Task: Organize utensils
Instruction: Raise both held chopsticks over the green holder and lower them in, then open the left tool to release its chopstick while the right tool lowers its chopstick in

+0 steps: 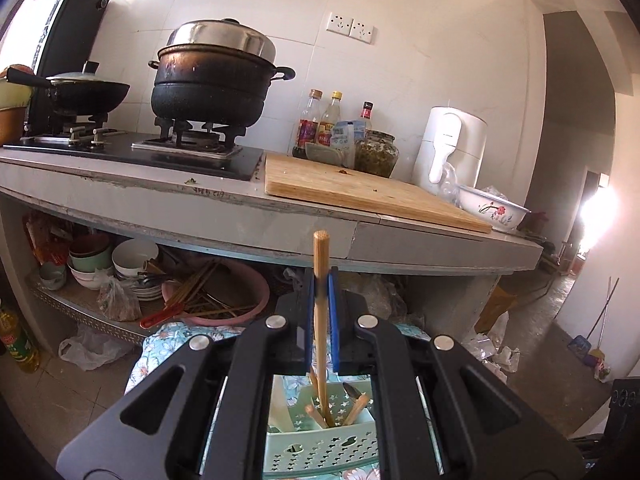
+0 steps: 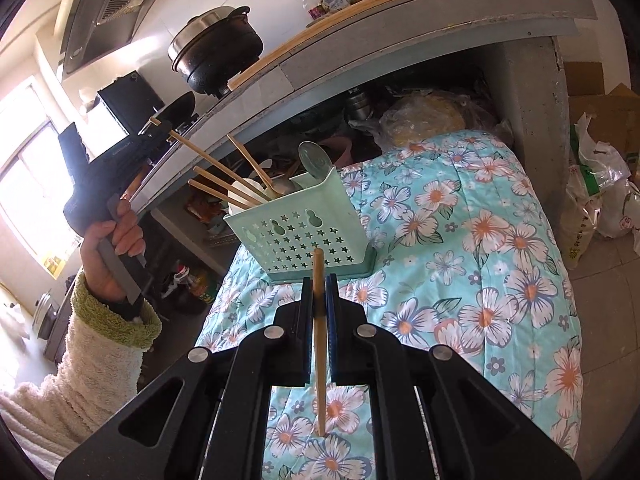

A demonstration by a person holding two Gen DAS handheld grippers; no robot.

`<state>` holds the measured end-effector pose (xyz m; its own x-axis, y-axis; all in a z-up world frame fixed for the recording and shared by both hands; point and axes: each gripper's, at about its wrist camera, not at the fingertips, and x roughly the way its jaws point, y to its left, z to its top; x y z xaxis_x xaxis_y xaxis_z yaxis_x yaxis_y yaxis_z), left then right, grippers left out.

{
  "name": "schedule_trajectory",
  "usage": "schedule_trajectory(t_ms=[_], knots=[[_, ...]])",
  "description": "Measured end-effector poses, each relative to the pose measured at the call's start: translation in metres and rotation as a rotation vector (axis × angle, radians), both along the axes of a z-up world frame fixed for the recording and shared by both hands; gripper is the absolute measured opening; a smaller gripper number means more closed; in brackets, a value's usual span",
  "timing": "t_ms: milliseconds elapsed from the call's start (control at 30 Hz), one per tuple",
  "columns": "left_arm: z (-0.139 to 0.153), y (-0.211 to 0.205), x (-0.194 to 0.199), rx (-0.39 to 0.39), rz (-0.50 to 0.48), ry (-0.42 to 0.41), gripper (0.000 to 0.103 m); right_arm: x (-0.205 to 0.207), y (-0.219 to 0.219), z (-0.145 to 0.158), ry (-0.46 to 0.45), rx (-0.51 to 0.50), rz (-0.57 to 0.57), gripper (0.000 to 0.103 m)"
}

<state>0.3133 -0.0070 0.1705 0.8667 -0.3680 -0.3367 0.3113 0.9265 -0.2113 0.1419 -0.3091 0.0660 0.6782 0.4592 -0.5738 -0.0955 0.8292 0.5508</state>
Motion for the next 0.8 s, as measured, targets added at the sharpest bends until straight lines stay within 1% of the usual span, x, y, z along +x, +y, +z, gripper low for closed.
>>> schedule_trajectory(t_ms=[133, 267, 300, 333, 367, 400, 433, 467, 533, 567, 633, 700, 800], knots=[[-0.013, -0.003, 0.007, 0.003, -0.011, 0.043, 0.006, 0.001, -0.001, -0.004, 0.010, 0.006, -0.004, 0.007], [-0.038, -0.004, 0.017, -0.006, -0.057, 0.149, 0.006, 0.002, 0.000, -0.005, 0.012, 0.006, -0.003, 0.007], [-0.043, -0.004, 0.018, -0.012, -0.066, 0.173, 0.010, 0.002, 0.001, -0.004, 0.011, 0.002, -0.002, 0.007], [-0.048, -0.002, 0.017, -0.023, -0.074, 0.189, 0.020, 0.002, 0.001, -0.003, 0.010, -0.001, -0.002, 0.007], [-0.051, 0.000, 0.015, -0.037, -0.079, 0.195, 0.026, 0.003, 0.001, -0.002, 0.008, -0.004, -0.003, 0.007], [-0.054, 0.003, 0.012, -0.050, -0.080, 0.195, 0.036, 0.003, 0.001, -0.001, 0.007, -0.007, -0.004, 0.007], [-0.056, 0.005, 0.008, -0.059, -0.082, 0.191, 0.041, 0.004, 0.001, 0.000, 0.005, -0.009, -0.005, 0.007], [-0.057, 0.008, 0.004, -0.065, -0.085, 0.186, 0.042, 0.005, 0.001, 0.002, 0.003, -0.014, -0.006, 0.007], [-0.060, 0.012, -0.005, -0.062, -0.084, 0.180, 0.050, 0.009, 0.002, 0.006, -0.005, -0.025, -0.008, 0.007], [-0.061, 0.015, -0.011, -0.061, -0.083, 0.177, 0.052, 0.011, 0.002, 0.010, -0.012, -0.032, -0.009, 0.007], [-0.064, 0.022, -0.024, -0.060, -0.077, 0.168, 0.060, 0.017, 0.004, 0.022, -0.039, -0.048, -0.007, 0.007], [-0.072, 0.029, -0.037, -0.059, -0.073, 0.169, 0.067, 0.024, 0.007, 0.041, -0.084, -0.067, -0.005, 0.007], [-0.093, 0.040, -0.059, -0.047, -0.059, 0.202, 0.072, 0.040, 0.014, 0.073, -0.163, -0.097, 0.003, 0.007]])
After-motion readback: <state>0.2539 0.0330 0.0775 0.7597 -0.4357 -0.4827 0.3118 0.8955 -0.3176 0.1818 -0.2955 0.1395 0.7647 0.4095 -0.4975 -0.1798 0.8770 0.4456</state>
